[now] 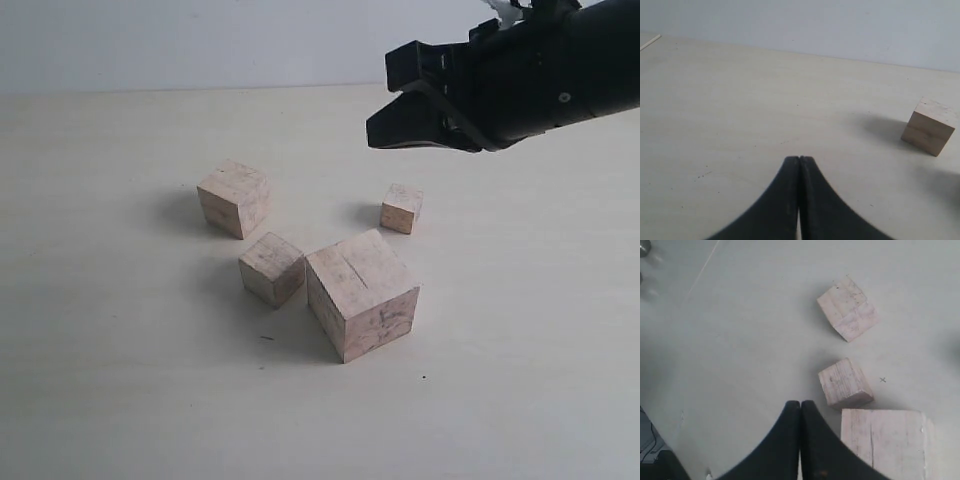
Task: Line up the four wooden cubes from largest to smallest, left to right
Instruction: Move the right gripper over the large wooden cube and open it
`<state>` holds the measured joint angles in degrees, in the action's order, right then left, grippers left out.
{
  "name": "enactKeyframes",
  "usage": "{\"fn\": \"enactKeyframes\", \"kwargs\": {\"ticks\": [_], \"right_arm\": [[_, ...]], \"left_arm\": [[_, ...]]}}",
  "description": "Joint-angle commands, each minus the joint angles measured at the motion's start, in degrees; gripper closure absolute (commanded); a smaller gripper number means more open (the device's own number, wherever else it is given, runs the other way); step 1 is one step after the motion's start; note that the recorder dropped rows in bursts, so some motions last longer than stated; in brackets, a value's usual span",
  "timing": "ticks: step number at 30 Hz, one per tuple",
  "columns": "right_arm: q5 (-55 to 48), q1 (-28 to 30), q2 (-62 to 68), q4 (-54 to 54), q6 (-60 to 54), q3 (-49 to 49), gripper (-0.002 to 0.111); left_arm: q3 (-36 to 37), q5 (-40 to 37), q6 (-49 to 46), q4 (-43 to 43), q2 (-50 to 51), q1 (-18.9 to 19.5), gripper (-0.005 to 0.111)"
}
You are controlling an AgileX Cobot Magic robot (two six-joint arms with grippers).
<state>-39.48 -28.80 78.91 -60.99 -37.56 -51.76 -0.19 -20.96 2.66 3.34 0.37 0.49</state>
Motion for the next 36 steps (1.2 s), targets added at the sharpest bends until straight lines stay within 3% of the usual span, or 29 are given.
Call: {"fn": "enactKeyframes", "kwargs": {"ticks": [1, 4, 7, 11, 14, 16, 19, 25, 28, 31, 36], "right_arm": [[-0.6, -0.5, -0.1, -3.0, -4.6, -0.7, 0.108], [2.1, -3.3, -0.3, -1.6, -4.4, -0.7, 0.108], [9.8, -9.0, -0.3, 6.3, 2.8, -0.7, 0.108], [12.0, -14.3, 0.9, 32.4, 24.8, -4.2, 0.108], [3.5, -17.9, 3.4, 56.8, 50.2, -9.8, 0.108], [-1.8, -19.8, 5.5, 61.0, 53.8, -13.0, 0.106], [-2.8, -22.4, 8.0, 61.4, 52.4, -14.3, 0.090], [-8.6, -22.8, 12.0, 64.3, 47.9, -14.3, 0.033], [-8.6, -22.8, 13.4, 64.4, 48.9, -14.3, 0.013], [-8.6, -22.8, 14.5, 64.4, 51.4, -14.3, 0.004], [-8.6, -22.8, 16.4, 64.0, 52.7, -14.3, 0.003]], "left_arm": [[0.2, 0.6, -0.1, -0.2, -0.4, 0.1, 0.107], [0.2, 0.6, -0.1, -0.2, -0.4, 0.1, 0.107], [0.2, 0.6, -0.1, -0.2, -0.4, 0.1, 0.107], [0.2, 0.6, -0.1, -0.2, -0.4, 0.1, 0.107], [0.2, 0.6, -0.1, -0.2, -0.4, 0.1, 0.107], [0.2, 0.6, -0.1, -0.2, -0.4, 0.1, 0.107], [0.2, 0.6, -0.1, -0.2, -0.4, 0.1, 0.107], [0.2, 0.6, -0.1, -0.2, -0.4, 0.1, 0.107], [0.2, 0.6, -0.1, -0.2, -0.4, 0.1, 0.107], [0.2, 0.6, -0.1, -0.2, -0.4, 0.1, 0.107], [0.2, 0.6, -0.1, -0.2, -0.4, 0.1, 0.107]]}}
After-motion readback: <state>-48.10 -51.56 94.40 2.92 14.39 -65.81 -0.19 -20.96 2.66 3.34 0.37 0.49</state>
